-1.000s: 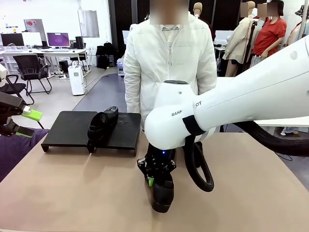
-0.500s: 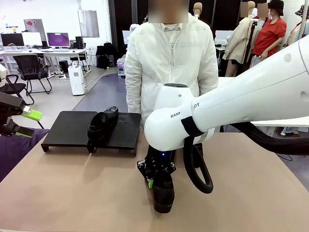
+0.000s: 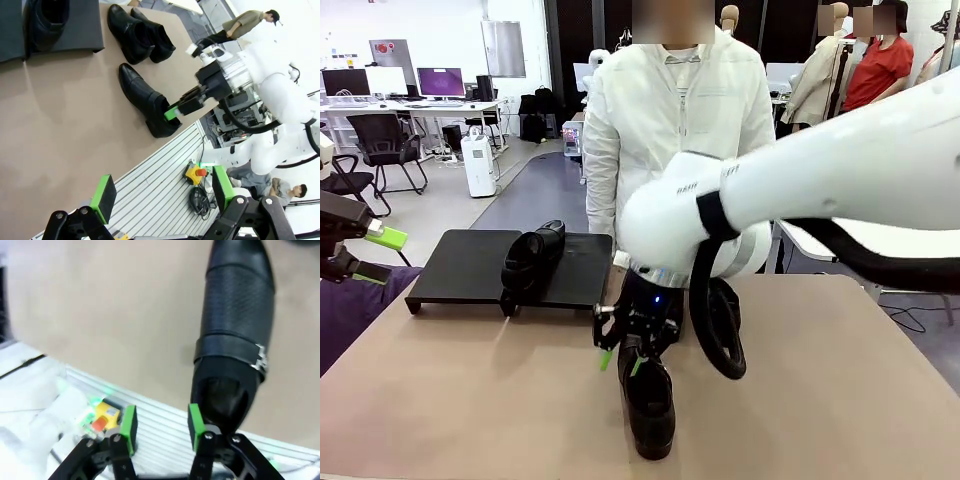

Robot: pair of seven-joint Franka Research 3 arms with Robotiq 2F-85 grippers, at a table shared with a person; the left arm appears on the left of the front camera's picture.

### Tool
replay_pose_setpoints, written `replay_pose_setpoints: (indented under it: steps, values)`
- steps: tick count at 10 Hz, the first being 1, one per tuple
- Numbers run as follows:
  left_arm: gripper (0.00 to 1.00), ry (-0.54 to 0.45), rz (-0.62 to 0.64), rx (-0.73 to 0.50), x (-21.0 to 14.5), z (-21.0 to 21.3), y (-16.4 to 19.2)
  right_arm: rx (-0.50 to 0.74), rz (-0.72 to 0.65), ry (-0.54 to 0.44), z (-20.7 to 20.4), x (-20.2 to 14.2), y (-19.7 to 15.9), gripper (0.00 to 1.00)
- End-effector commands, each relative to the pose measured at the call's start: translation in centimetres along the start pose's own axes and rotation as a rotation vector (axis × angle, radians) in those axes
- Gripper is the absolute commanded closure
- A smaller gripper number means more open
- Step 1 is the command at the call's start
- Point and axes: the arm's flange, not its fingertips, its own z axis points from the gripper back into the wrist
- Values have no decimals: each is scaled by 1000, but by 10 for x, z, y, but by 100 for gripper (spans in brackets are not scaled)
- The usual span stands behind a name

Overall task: Organize the shoes by placing them on the stand.
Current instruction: Pick up one Shoe and place it in the middle of the table.

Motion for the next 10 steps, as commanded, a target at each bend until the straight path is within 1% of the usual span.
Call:
replay_pose_setpoints:
  steps: [1, 2, 3, 4, 5, 6, 7, 8, 9, 10]
  values:
    - [0, 0, -18, -11, -1, 2, 2, 75, 49, -24, 80, -25, -41, 0]
    - [0, 0, -18, -11, -1, 2, 2, 101, 65, -62, 121, -40, -64, 0]
    - [0, 0, -18, -11, -1, 2, 2, 126, 48, -96, 159, -55, -95, 0]
    - [0, 0, -18, -11, -1, 2, 2, 205, 45, -107, 196, -73, -141, 0]
    - [0, 0, -18, -11, -1, 2, 2, 292, -15, -152, 220, -85, -183, 0]
    - [0, 0, -18, -11, -1, 2, 2, 431, -74, -251, 246, -108, -240, 0]
    - [0, 0, -18, -11, -1, 2, 2, 492, -172, -371, 259, -131, -284, 0]
    - [0, 0, -18, -11, -1, 2, 2, 536, -255, -471, 261, -153, -322, 0]
    - [0, 0, -18, -11, -1, 2, 2, 596, -321, -523, 255, -170, -354, 0]
    - [0, 0, -18, -11, -1, 2, 2, 600, -376, -514, 245, -172, -368, 0]
